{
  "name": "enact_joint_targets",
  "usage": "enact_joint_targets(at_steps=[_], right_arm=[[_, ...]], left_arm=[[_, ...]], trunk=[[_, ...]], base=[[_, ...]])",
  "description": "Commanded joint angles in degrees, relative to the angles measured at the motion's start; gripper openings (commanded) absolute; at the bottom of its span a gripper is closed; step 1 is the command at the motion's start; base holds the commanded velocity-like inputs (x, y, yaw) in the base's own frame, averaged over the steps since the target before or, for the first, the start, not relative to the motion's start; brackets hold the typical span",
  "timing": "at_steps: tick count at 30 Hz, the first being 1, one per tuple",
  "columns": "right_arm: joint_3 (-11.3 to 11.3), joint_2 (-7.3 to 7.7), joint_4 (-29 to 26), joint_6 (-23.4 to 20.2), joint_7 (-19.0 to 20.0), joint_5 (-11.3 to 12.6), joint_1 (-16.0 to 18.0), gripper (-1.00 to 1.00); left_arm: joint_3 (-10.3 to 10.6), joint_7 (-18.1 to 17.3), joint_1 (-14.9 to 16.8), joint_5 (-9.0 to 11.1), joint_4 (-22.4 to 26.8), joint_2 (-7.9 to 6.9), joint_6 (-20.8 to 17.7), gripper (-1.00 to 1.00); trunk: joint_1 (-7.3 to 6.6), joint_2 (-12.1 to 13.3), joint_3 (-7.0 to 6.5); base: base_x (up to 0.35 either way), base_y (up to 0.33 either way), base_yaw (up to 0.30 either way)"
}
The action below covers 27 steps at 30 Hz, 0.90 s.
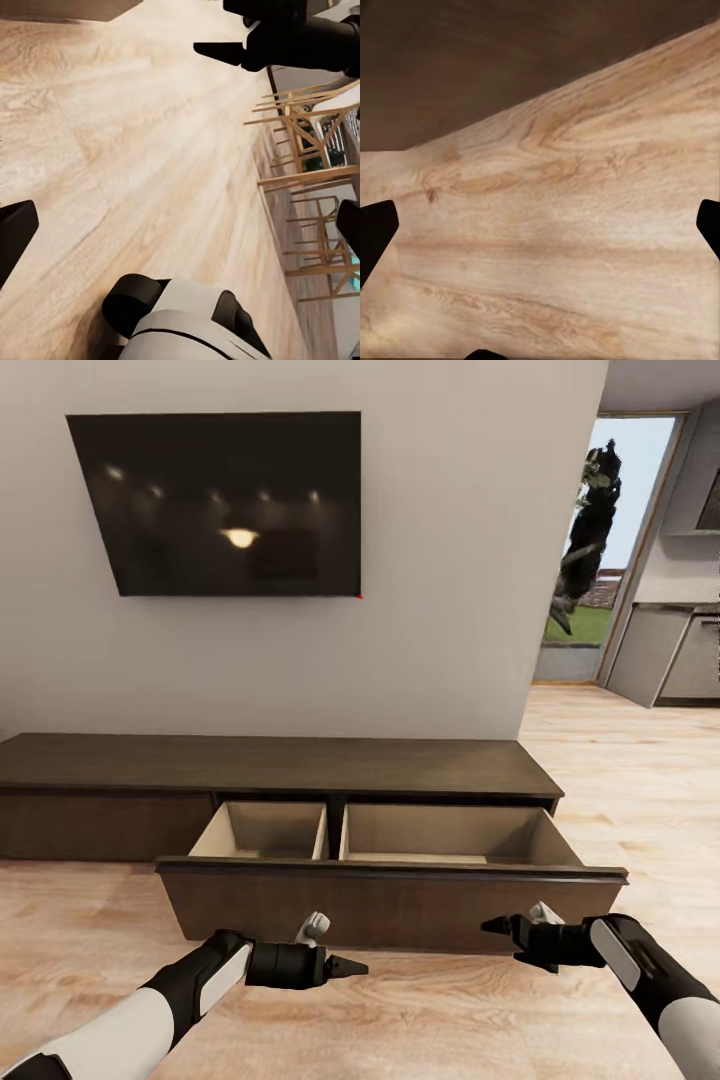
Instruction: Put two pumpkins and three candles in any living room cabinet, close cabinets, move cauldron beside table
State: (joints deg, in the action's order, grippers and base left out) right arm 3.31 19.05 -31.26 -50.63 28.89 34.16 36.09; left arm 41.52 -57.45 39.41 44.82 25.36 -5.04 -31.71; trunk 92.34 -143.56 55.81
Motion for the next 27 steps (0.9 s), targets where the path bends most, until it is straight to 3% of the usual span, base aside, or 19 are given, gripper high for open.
enact_joint_targets(at_steps=[1,5,8,14,27], right_arm=[[0.38,0.07,-0.11,-0.11,0.27,-0.18,0.03,1.00],[1.15,0.02,-0.53,-0.35,0.07,-0.38,0.01,1.00],[3.43,-0.12,-1.05,-0.40,-0.83,-0.42,0.03,1.00],[3.94,-1.23,-1.29,-0.35,-3.20,-0.38,0.03,1.00],[4.05,-2.64,-2.95,-0.35,-7.44,-0.28,0.03,1.00]], left_arm=[[0.31,0.15,0.05,0.53,0.04,-0.05,-0.46,1.00],[0.31,1.49,0.05,0.53,0.04,-0.05,-0.49,1.00],[0.31,2.81,0.05,0.47,0.06,-0.05,-0.54,1.00],[0.37,3.05,0.05,0.45,0.07,-0.05,-0.54,1.00],[0.33,7.41,0.05,0.48,0.09,-0.05,-0.61,1.00]], trunk=[[-0.03,-0.01,-0.17],[-0.14,0.05,-1.06],[-0.21,0.09,-1.72],[-0.37,0.17,-3.05],[-1.02,0.97,-5.86]], base=[[0.000,0.000,0.000],[0.000,0.000,0.000],[0.000,0.000,0.000],[-0.018,0.000,0.000],[-0.278,0.000,0.057]])
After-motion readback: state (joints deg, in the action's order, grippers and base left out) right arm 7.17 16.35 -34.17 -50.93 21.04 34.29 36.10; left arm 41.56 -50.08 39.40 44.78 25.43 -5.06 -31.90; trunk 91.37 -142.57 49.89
